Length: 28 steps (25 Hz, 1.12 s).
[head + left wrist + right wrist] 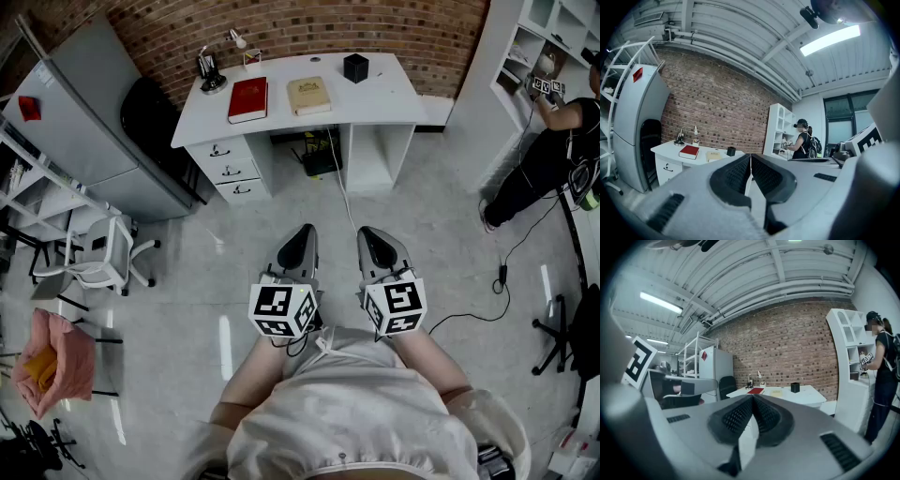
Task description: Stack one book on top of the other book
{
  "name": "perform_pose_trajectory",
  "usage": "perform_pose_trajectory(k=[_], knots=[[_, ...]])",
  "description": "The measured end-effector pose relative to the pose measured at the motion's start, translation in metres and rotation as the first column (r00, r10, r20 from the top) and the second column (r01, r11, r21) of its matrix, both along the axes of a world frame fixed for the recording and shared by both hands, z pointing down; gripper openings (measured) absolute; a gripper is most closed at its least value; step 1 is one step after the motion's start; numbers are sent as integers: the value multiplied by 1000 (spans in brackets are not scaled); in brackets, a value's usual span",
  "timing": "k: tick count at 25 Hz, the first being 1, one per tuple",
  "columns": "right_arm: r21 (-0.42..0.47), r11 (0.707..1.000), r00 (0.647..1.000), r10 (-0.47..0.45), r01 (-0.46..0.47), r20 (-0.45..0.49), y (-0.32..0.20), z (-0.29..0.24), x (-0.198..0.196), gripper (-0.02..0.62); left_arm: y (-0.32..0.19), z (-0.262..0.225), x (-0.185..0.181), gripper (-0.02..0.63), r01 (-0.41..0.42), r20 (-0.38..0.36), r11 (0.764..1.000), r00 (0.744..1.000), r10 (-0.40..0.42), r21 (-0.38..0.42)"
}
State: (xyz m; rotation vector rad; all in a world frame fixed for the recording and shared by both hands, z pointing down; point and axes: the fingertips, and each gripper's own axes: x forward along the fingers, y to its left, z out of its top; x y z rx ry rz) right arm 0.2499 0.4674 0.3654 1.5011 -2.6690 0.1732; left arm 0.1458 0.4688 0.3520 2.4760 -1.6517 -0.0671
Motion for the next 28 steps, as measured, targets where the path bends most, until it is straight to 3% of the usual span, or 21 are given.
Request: perform_pose_trajectory(k=[8, 18, 28], knots=[[2, 1000, 1000, -11, 11, -5, 10, 1, 0, 26, 6, 1, 6, 20, -9, 9, 1000, 1000, 9, -1], [-44, 999, 997, 16, -13, 78, 5, 13, 4, 28, 8, 17, 15, 20, -20, 21, 999, 1000, 21, -43], [-102, 995, 993, 16, -4, 113, -41, 35, -16, 28, -39, 38, -7, 20, -13, 22, 996, 1000, 15, -88]])
